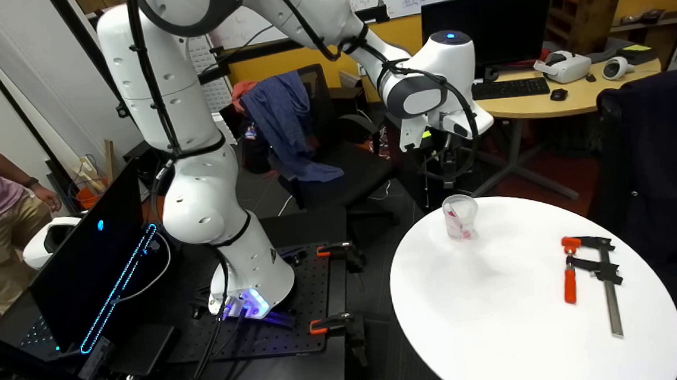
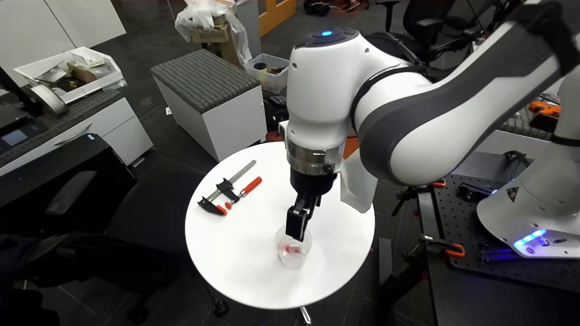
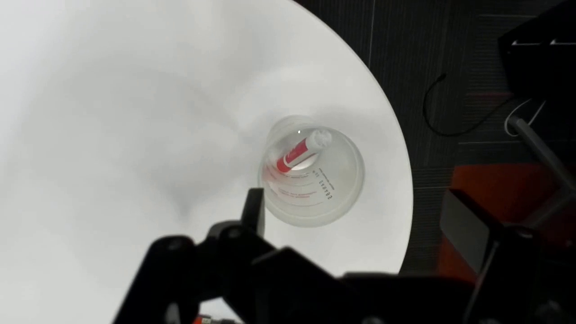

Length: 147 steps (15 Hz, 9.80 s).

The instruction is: Remove the marker from the cup

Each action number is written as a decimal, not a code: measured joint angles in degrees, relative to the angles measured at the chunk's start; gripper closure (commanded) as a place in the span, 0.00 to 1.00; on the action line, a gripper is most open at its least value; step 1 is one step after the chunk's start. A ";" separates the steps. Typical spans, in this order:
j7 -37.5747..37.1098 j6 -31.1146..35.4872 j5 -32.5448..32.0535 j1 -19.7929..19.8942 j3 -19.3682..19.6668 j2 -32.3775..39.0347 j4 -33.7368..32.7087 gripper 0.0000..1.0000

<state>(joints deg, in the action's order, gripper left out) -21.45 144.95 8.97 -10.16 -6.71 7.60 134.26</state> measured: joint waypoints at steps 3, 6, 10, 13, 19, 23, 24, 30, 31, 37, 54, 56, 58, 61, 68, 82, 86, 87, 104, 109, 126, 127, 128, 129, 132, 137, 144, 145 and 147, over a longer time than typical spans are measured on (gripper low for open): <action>-2.85 0.08 -2.33 -0.01 0.64 2.38 -1.60 0.00; -3.88 0.08 -3.03 -0.03 1.12 4.74 -3.27 0.00; -3.88 0.08 -3.03 -0.04 1.34 7.34 -5.13 0.00; -3.88 0.08 -3.03 -0.04 1.34 7.77 -5.60 0.00; -3.88 0.08 -3.03 -0.05 1.34 7.78 -5.64 0.00; -3.82 0.08 -3.03 -0.05 1.34 7.78 -5.62 0.00; -3.82 0.08 -3.02 -0.05 1.34 7.78 -5.62 0.00; -3.71 0.08 -2.24 -0.03 1.34 7.94 -5.62 0.10; -3.66 0.08 -1.85 -0.03 1.34 8.09 -5.62 0.16; -3.40 0.10 0.50 -0.03 1.29 9.67 -5.65 0.17; -2.34 0.69 4.01 1.09 1.32 18.86 -11.96 0.42; -2.33 0.70 4.01 1.11 1.32 19.55 -12.70 0.46; -2.34 0.70 4.01 1.11 1.32 20.11 -13.34 0.48; -2.34 0.70 4.01 1.15 1.32 20.79 -13.95 0.53; -2.34 0.70 4.10 1.55 1.33 22.29 -14.86 0.54; -2.33 -0.22 6.37 2.90 1.29 25.96 -17.51 0.55; -2.33 -1.65 6.41 3.18 1.29 26.80 -18.70 0.54; -2.33 -2.08 6.41 3.20 1.30 26.92 -18.99 0.55; -2.33 -6.73 6.41 2.72 1.13 26.63 -19.75 0.54; -2.33 -9.74 6.41 2.74 1.13 25.89 -19.96 0.60; -2.33 -13.03 6.43 2.85 1.13 25.62 -21.47 0.95; -2.33 -13.04 6.43 2.84 1.13 25.44 -21.47 0.95; -2.33 -13.06 6.44 2.84 1.13 25.12 -21.42 0.95; -2.33 -13.09 6.45 2.83 1.12 24.66 -21.30 0.95; -2.33 -13.23 6.56 2.81 1.08 22.17 -20.03 0.95; -2.33 -13.42 7.37 2.80 0.88 14.74 -14.69 0.95; -2.32 -13.83 8.42 2.85 0.48 3.16 -7.01 0.95; -2.32 -13.81 8.44 2.92 0.51 1.71 -6.24 0.95; -2.33 -13.37 8.43 3.06 0.76 -0.72 -4.98 0.95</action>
<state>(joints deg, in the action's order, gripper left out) -23.78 131.58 17.41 -7.10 -5.95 6.88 129.27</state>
